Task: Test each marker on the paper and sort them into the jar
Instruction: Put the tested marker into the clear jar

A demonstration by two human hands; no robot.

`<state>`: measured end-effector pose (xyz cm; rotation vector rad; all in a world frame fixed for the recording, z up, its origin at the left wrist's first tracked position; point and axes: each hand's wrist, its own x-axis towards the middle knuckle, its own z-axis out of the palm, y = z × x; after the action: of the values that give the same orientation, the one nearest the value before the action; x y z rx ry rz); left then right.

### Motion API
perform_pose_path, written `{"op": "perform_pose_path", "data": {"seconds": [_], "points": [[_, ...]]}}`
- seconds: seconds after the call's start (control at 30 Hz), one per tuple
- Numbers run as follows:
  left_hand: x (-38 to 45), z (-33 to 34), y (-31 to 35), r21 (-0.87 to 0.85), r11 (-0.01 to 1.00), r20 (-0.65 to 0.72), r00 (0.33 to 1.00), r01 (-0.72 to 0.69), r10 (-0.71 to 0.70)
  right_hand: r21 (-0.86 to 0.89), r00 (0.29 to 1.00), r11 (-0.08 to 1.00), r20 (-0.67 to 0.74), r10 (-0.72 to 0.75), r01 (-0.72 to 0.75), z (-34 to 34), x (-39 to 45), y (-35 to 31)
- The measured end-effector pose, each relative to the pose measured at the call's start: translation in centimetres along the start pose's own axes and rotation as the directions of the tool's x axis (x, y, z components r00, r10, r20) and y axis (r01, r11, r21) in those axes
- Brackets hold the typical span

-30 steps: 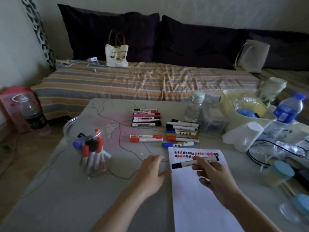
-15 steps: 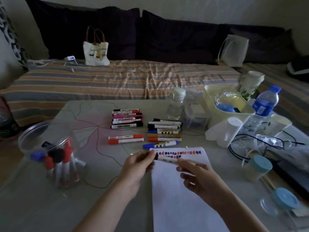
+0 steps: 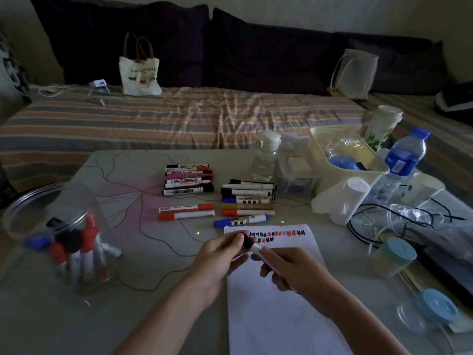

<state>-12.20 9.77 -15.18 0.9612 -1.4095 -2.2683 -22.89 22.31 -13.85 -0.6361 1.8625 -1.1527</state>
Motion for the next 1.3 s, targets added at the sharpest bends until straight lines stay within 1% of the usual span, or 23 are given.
{"op": "perform_pose_path", "data": {"seconds": [0.13, 0.23, 0.3, 0.33, 0.37, 0.4, 0.43, 0.47, 0.5, 0.53, 0.6, 0.7, 0.73, 0.77, 0.8, 0.83, 0.87, 0.9, 0.97, 1.03, 1.1, 1.23, 1.3], "points": [[0.0, 0.0, -0.1, -0.11, 0.994, -0.005, 1.0, 0.012, -0.012, -0.034, 0.999, 0.999, -0.035, -0.034, 0.032, 0.3, 0.0, 0.1], [0.2, 0.7, -0.3, -0.153, 0.988, -0.146, 0.988, 0.017, -0.04, -0.233, 0.977, 0.966, -0.149, -0.152, 0.115, 1.1, 0.0, 0.4], [1.1, -0.7, 0.3, -0.258, 0.966, -0.307, 0.948, 0.002, -0.084, -0.458, 0.916, 0.858, -0.191, -0.353, 0.235, 0.9, -0.5, 1.0], [1.7, -2.2, 0.8, -0.322, 0.946, -0.383, 0.919, -0.043, -0.088, -0.52, 0.872, 0.809, -0.221, -0.438, 0.274, 0.4, -0.8, 1.3], [2.0, -3.8, 1.1, -0.305, 0.947, -0.446, 0.894, -0.1, -0.049, -0.541, 0.835, 0.789, -0.257, -0.486, 0.293, -0.3, -1.1, 1.6], [2.0, -5.2, 1.1, -0.212, 0.967, -0.471, 0.882, -0.141, 0.026, -0.544, 0.817, 0.787, -0.285, -0.501, 0.293, -1.1, -1.2, 1.8], [1.8, -6.0, 0.8, -0.039, 0.987, -0.446, 0.886, -0.159, 0.125, -0.548, 0.816, 0.788, -0.296, -0.497, 0.282, -1.9, -1.2, 2.0], [1.5, -6.2, 0.5, 0.201, 0.966, -0.374, 0.899, -0.162, 0.229, -0.548, 0.83, 0.792, -0.283, -0.48, 0.27, -2.3, -1.0, 2.1], [1.2, -6.0, 0.0, 0.44, 0.881, -0.276, 0.908, -0.173, 0.316, -0.544, 0.853, 0.796, -0.254, -0.456, 0.264, -2.5, -0.8, 2.1], [1.2, -5.7, -0.4, 0.62, 0.757, -0.167, 0.909, -0.204, 0.382, -0.534, 0.873, 0.802, -0.217, -0.437, 0.269, -2.4, -0.5, 2.2], [1.7, -4.9, -1.0, 0.783, 0.55, 0.007, 0.889, -0.29, 0.459, -0.525, 0.876, 0.798, -0.184, -0.445, 0.295, -2.0, 0.1, 2.3], [2.7, -3.9, -1.6, 0.869, 0.345, 0.134, 0.84, -0.355, 0.525, -0.467, 0.854, 0.829, -0.248, -0.458, 0.309, -2.3, 0.8, 2.6], [2.7, -3.6, -1.9, 0.885, 0.289, 0.17, 0.831, -0.365, 0.53, -0.406, 0.859, 0.861, -0.271, -0.434, 0.306, -2.3, 1.0, 2.6], [2.6, -3.4, -2.2, 0.895, 0.244, 0.202, 0.826, -0.374, 0.526, -0.27, 0.875, 0.912, -0.294, -0.385, 0.31, -2.5, 1.1, 2.4], [2.6, -3.2, -2.5, 0.903, 0.207, 0.228, 0.827, -0.377, 0.515, -0.043, 0.901, 0.952, -0.31, -0.302, 0.304, -2.7, 1.1, 2.2], [2.5, -3.1, -2.7, 0.911, 0.176, 0.242, 0.831, -0.372, 0.502, 0.22, 0.934, 0.938, -0.299, -0.195, 0.267, -3.0, 1.0, 1.8], [2.5, -3.0, -2.8, 0.922, 0.148, 0.246, 0.836, -0.358, 0.491, 0.456, 0.96, 0.863, -0.261, -0.102, 0.216, -3.5, 0.9, 1.5], [2.6, -3.0, -2.9, 0.932, 0.121, 0.244, 0.84, -0.341, 0.484, 0.611, 0.973, 0.77, -0.226, -0.048, 0.18, -4.0, 0.8, 1.3], [2.7, -3.1, -3.0, 0.945, 0.09, 0.236, 0.847, -0.314, 0.476, 0.728, 0.981, 0.667, -0.19, -0.027, 0.159, -4.6, 0.8, 1.3], [2.8, -3.2, -3.2, 0.948, 0.04, 0.262, 0.844, -0.316, 0.469, 0.711, 0.978, 0.682, -0.206, -0.027, 0.169, -4.7, 0.9, 1.6], [2.8, -3.1, -3.4, 0.94, 0.013, 0.302, 0.845, -0.342, 0.441, 0.624, 0.969, 0.764, -0.247, -0.003, 0.161, -4.6, 1.0, 2.0], [2.9, -3.1, -3.4, 0.915, -0.034, 0.389, 0.856, -0.403, 0.339, 0.372, 0.897, 0.908, -0.443, -0.006, 0.19, -4.5, 1.7, 3.1], [3.0, -3.2, -3.4, 0.915, -0.071, 0.399, 0.86, -0.398, 0.317, 0.195, 0.871, 0.967, -0.489, -0.052, 0.167, -4.4, 2.5, 3.5]]}}
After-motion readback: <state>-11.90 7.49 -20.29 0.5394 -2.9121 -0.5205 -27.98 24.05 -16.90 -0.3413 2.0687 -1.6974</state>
